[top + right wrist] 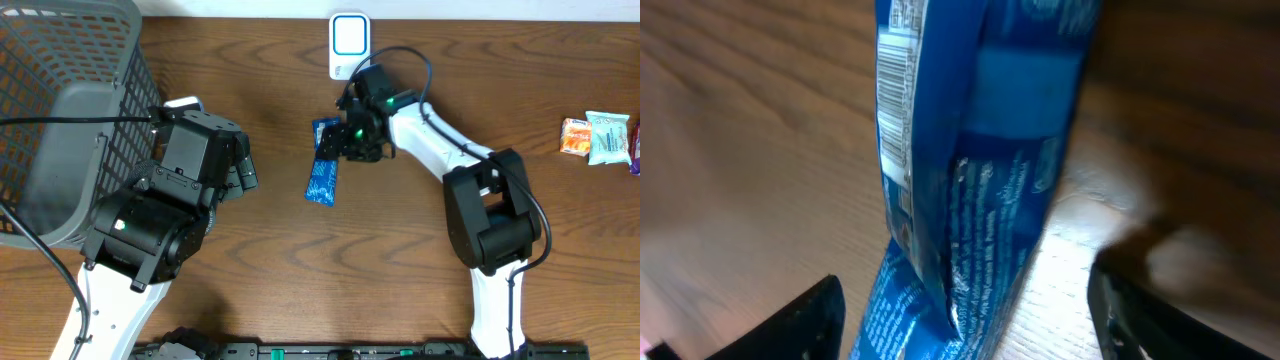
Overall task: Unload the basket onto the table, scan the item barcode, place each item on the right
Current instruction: 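Move the right gripper to the blue Oreo pack and grasp it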
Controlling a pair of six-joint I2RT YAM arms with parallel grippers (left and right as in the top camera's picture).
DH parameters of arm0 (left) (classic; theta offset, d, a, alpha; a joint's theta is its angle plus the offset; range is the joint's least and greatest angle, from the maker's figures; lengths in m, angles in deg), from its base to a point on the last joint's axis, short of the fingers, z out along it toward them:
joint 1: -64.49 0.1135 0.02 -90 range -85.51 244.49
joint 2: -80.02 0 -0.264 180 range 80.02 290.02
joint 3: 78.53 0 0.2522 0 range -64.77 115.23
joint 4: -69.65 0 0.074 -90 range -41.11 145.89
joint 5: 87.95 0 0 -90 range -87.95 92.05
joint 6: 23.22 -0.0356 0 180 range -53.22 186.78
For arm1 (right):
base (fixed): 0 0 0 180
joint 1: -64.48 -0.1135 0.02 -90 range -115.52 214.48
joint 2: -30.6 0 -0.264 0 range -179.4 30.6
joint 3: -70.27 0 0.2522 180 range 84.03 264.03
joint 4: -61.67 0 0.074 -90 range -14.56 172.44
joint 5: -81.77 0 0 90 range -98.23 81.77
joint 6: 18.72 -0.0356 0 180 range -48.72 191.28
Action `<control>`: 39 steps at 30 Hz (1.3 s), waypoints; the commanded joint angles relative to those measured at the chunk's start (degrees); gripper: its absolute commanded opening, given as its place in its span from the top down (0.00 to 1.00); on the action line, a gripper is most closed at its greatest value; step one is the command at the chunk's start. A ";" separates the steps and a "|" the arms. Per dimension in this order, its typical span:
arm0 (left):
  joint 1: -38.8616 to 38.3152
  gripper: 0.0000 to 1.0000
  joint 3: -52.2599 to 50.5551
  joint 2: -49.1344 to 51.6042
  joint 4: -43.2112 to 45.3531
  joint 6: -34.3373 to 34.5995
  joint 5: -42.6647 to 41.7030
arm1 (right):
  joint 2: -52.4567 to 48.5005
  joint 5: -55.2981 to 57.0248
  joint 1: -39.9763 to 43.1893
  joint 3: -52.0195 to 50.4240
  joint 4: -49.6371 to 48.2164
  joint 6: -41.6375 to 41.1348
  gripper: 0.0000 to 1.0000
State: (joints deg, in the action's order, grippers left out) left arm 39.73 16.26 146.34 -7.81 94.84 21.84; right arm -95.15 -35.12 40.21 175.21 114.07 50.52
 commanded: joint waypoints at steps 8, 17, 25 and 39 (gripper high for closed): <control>0.35 0.02 0.31 0.02 -0.15 -0.59 0.59 | -0.24 2.80 -1.95 -3.26 -3.21 -0.28 0.99; 0.35 0.02 0.31 0.02 -0.13 -0.59 0.59 | 3.61 14.73 -0.52 -0.55 2.78 3.23 0.99; 0.35 0.02 0.31 0.02 -0.13 -0.59 0.59 | 11.28 60.08 -3.43 -0.33 14.51 -3.65 0.99; 0.35 0.02 0.31 0.02 -0.13 -0.59 0.59 | 1.66 75.06 -4.70 -3.91 10.88 -7.32 0.99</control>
State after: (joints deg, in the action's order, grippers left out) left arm 39.73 16.26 146.34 -7.79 94.84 21.84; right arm -90.13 35.61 36.32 172.13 125.43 43.07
